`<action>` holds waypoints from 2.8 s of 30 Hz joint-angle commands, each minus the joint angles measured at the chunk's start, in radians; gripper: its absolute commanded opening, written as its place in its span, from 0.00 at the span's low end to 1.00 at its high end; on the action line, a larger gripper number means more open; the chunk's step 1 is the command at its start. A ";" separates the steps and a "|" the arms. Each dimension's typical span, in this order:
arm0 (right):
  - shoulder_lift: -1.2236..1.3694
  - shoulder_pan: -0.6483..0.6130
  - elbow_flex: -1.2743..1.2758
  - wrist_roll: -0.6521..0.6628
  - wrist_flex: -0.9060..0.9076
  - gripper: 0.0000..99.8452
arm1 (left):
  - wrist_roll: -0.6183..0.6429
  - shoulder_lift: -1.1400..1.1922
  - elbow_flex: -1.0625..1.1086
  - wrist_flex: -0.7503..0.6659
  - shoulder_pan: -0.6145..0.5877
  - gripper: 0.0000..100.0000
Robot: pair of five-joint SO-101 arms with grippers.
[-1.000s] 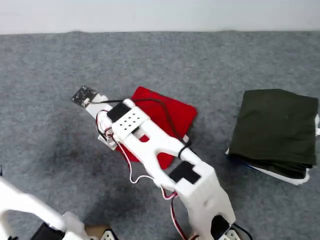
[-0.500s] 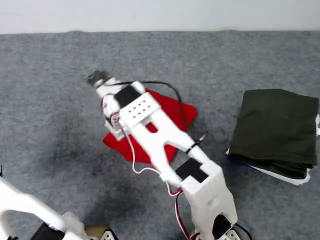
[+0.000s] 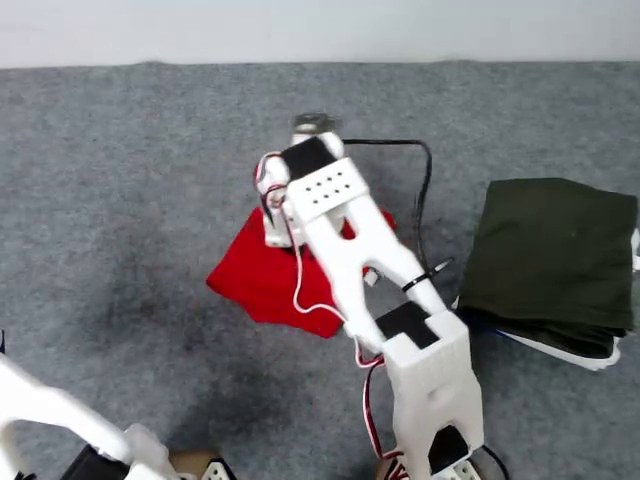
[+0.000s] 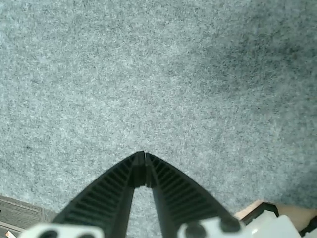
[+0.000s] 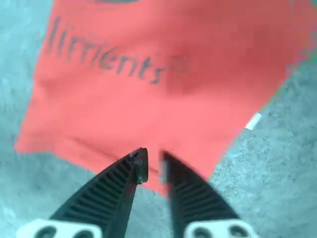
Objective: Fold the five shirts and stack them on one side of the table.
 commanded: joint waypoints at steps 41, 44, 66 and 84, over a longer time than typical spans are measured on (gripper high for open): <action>0.311 0.131 -0.054 -0.178 -0.338 0.01 | 0.006 -0.026 -0.005 0.003 0.077 0.01; 0.211 0.131 -0.054 -0.077 -0.259 0.01 | 0.006 -0.026 -0.005 0.003 0.075 0.01; -0.355 0.371 -0.052 0.454 0.047 0.01 | 0.005 -0.028 -0.007 0.003 0.074 0.01; -0.564 0.690 -0.046 0.666 0.047 0.01 | 0.005 -0.034 -0.007 0.008 0.075 0.01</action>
